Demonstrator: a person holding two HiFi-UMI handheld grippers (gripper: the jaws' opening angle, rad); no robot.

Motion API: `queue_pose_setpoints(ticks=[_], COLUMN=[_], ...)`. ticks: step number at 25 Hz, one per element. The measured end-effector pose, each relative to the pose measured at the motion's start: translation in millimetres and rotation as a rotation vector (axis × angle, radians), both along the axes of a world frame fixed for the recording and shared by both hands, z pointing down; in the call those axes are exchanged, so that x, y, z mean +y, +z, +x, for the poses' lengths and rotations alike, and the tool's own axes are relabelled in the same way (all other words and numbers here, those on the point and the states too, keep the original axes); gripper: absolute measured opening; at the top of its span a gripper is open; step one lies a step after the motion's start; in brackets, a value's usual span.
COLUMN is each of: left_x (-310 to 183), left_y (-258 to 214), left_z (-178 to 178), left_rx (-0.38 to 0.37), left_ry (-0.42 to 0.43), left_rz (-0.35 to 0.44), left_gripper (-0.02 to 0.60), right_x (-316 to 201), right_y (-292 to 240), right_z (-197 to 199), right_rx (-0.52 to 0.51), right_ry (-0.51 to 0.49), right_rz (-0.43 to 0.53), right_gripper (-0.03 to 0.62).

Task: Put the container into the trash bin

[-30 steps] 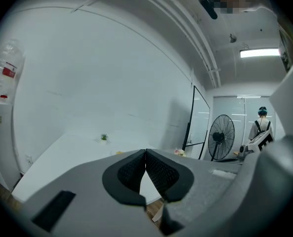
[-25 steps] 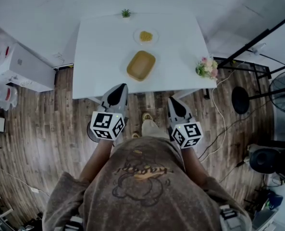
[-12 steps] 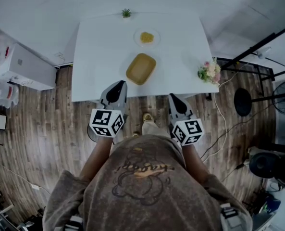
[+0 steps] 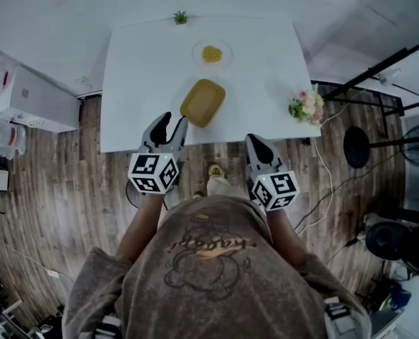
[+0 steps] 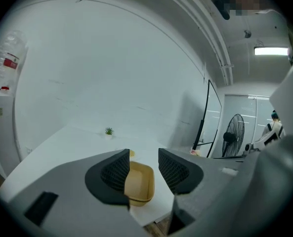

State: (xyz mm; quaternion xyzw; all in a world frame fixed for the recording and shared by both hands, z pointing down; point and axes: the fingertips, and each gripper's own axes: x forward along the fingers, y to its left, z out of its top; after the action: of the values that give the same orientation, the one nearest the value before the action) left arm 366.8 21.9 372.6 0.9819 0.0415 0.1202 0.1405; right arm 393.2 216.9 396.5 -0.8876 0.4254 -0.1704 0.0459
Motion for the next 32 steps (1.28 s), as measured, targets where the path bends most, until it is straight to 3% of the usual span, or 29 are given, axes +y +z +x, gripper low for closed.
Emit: queue_pose_setpoints(ticks=[3, 9, 25, 32], left_x=[-0.1, -5.0, -16.0, -23.3], left_y=[8.6, 32.6, 129.5, 165.5], left_z=[7.0, 24.3, 75.5, 84.3], left_rx=[-0.024, -0.080, -0.289, -0.386], left_ry=[0.003, 0.017, 0.042, 0.026], left_rz=[-0.016, -0.023, 0.008, -0.022], left_gripper=[0.215, 0.272, 0.272, 0.258], right_x=[2.8, 5.8, 27.5, 33.8], right_y=[1.2, 4.6, 19.1, 27.4], right_z=[4.0, 8.7, 25.0, 36.1], right_rx=[-0.008, -0.024, -0.059, -0.084], right_ry=[0.006, 0.011, 0.041, 0.054], right_rz=[0.002, 0.003, -0.015, -0.021], right_gripper=[-0.003, -0.003, -0.003, -0.003])
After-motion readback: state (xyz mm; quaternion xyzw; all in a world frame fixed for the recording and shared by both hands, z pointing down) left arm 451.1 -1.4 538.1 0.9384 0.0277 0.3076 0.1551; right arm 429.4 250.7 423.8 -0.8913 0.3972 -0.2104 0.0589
